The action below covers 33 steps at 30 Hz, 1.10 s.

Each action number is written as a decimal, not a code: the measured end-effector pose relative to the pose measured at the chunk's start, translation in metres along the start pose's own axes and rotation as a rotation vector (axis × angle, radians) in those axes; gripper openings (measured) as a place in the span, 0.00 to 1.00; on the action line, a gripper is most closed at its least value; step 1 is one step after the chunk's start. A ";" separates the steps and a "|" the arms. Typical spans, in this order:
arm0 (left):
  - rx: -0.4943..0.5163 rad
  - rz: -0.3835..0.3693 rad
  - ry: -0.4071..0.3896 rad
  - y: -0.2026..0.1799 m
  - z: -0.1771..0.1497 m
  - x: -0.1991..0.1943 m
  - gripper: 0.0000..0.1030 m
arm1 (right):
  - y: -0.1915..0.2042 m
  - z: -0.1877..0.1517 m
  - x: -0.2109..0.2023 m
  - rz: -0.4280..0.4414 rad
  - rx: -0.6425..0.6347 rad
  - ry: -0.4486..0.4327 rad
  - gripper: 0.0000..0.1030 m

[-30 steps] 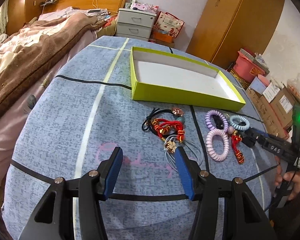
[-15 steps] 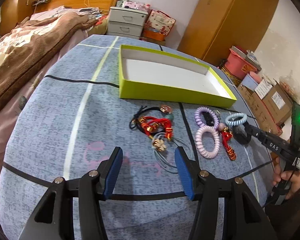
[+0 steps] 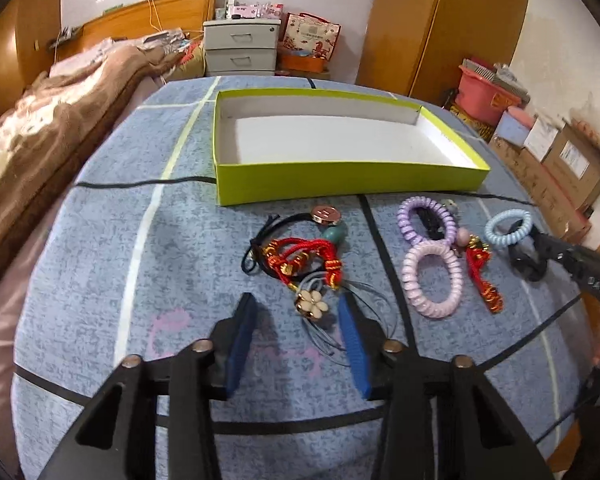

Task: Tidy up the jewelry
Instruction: 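Grasp the grey cable with flower charm with the left tool while the right lifts the band, then carry both items into the green box and open both tools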

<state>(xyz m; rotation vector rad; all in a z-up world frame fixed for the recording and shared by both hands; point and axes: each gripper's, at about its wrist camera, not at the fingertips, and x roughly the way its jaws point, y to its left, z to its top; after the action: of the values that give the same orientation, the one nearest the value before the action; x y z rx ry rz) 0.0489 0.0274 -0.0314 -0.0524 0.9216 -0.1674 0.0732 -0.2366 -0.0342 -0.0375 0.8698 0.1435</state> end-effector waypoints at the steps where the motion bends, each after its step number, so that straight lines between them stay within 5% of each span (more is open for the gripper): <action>1: 0.002 0.004 -0.001 0.000 0.000 0.001 0.31 | 0.000 0.000 0.000 -0.004 -0.014 0.007 0.10; 5: 0.006 0.001 -0.005 0.000 0.001 0.002 0.17 | 0.003 0.001 -0.003 -0.035 -0.087 0.038 0.10; 16: -0.007 -0.029 -0.013 0.003 -0.003 -0.003 0.17 | 0.001 -0.006 -0.024 -0.154 -0.235 0.070 0.10; 21: -0.018 -0.046 -0.024 0.003 -0.005 -0.007 0.17 | 0.011 -0.006 -0.040 -0.320 -0.323 0.010 0.10; 33: -0.034 -0.087 -0.055 0.001 -0.005 -0.021 0.17 | 0.013 0.003 -0.059 -0.164 -0.187 -0.070 0.10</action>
<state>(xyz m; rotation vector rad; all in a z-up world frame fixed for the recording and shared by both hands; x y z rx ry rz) 0.0328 0.0321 -0.0181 -0.1283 0.8680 -0.2304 0.0360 -0.2301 0.0126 -0.2764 0.7782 0.0713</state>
